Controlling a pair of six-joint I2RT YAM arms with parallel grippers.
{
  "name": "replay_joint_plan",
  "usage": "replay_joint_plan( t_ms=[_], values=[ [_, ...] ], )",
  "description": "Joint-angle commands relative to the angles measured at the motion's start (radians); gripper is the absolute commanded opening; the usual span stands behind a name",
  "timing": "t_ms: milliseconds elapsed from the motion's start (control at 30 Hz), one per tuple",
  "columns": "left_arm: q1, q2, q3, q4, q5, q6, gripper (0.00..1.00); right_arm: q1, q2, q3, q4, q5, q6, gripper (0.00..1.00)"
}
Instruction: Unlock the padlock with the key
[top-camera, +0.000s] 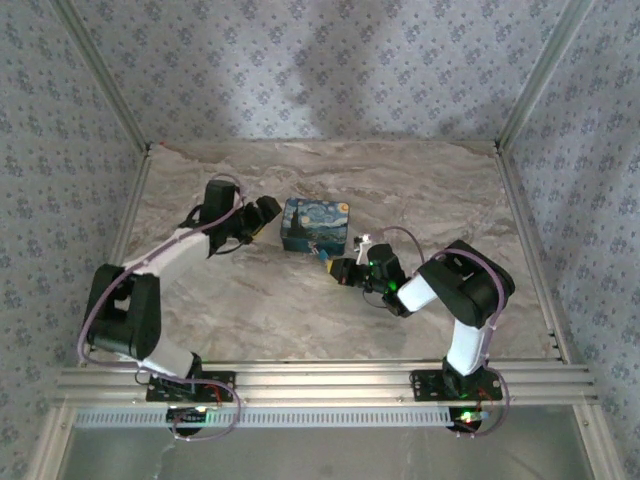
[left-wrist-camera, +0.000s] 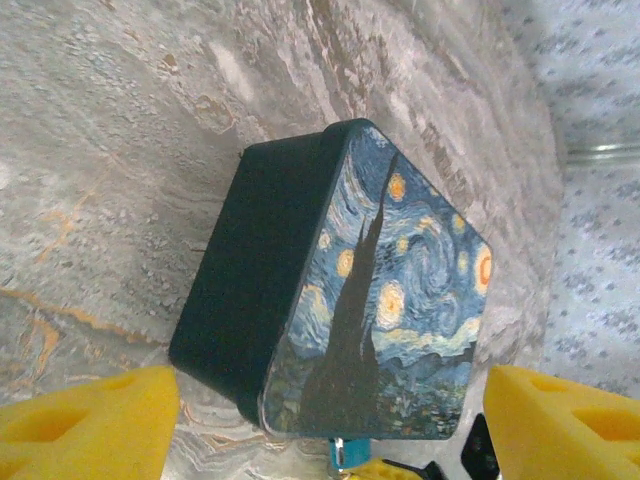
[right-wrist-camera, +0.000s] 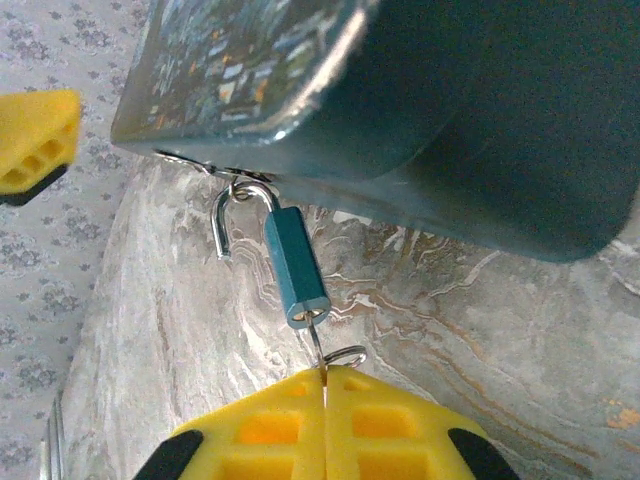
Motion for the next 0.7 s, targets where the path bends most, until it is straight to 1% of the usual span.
replay_joint_plan(
  t_ms=[0,100,267,400,533,633,667],
  values=[
    [0.0,0.076,0.06,-0.039,0.09,0.076,0.8,-0.014,-0.011,0.004,-0.006,-0.009,0.013,0.15],
    [-0.004,0.133,0.084,-0.025,0.11,0.085,0.78,-0.024,-0.045,-0.007,-0.049,0.005,-0.01,0.25],
    [-0.012,0.187,0.088,-0.009,0.129,0.087,0.72,-0.04,-0.138,-0.002,-0.186,0.026,-0.097,0.4],
    [-0.03,0.203,0.075,0.005,0.143,0.089,0.68,-0.05,-0.17,0.035,-0.221,-0.025,-0.163,0.5],
    [-0.051,0.213,0.064,0.007,0.148,0.094,0.64,-0.066,-0.152,0.098,-0.257,-0.072,-0.206,0.54],
    [-0.062,0.216,0.051,0.009,0.149,0.088,0.58,-0.09,-0.123,0.142,-0.269,-0.1,-0.207,0.54],
    [-0.065,0.215,0.044,0.012,0.147,0.086,0.56,-0.099,-0.112,0.158,-0.276,-0.107,-0.233,0.54]
  ],
)
